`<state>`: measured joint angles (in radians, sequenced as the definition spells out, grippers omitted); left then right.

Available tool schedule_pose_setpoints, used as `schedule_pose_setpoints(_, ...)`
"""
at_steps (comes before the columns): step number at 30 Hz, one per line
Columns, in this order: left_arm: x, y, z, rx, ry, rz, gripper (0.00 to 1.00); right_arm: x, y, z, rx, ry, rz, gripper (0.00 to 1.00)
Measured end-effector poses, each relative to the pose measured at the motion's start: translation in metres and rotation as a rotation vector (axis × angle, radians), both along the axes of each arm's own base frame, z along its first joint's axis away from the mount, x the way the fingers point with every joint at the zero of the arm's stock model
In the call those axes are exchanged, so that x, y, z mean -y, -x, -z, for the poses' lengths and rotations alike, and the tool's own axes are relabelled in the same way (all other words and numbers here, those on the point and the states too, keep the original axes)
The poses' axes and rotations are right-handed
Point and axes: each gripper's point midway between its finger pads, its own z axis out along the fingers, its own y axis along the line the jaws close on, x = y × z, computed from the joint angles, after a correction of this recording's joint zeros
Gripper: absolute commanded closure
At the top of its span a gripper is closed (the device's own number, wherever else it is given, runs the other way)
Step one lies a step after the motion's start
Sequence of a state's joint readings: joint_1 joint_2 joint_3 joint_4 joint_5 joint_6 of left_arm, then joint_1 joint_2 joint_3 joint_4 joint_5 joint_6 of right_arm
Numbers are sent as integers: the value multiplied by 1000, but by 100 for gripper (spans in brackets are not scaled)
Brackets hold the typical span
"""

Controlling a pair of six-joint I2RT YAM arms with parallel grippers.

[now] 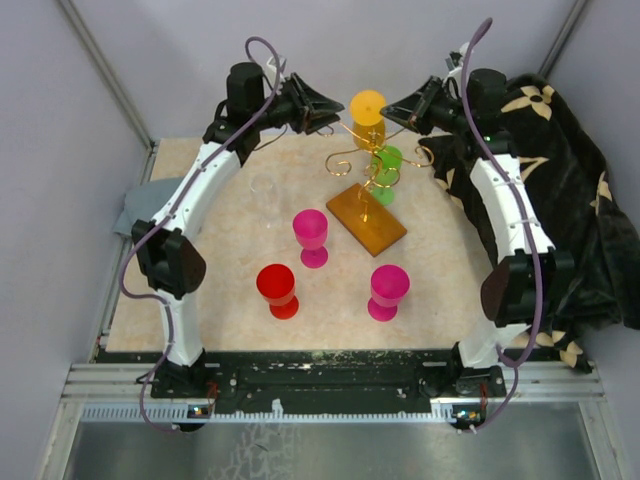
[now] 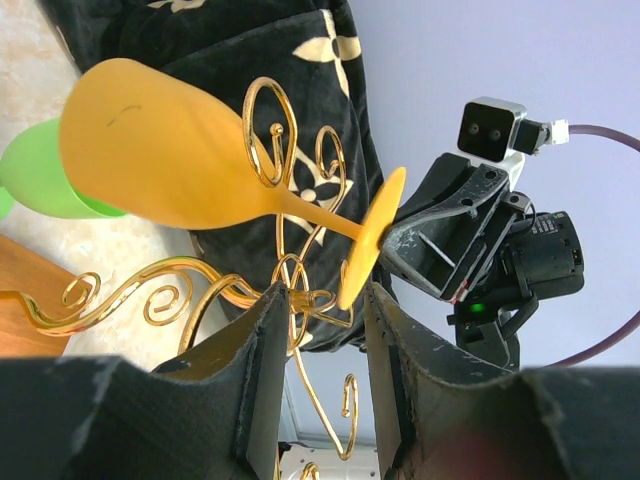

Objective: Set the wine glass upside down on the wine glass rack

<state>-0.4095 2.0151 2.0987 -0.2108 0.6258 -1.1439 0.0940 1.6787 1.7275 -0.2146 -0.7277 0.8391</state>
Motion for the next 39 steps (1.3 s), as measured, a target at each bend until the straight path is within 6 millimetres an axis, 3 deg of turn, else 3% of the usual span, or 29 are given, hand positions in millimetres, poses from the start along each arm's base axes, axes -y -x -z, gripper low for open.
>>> schedule_pose_setpoints(9, -1, 0, -2, 6, 0, -3, 59, 3, 0, -6, 3, -18, 2, 100)
schedule_pose_setpoints(21, -4, 4, -8, 27, -11, -9, 60, 1, -23, 7, -27, -46, 4, 100)
schedule_pose_setpoints(39, -6, 5, -11, 46, -17, -12, 60, -3, -47, 3, -4, -112, 2, 100)
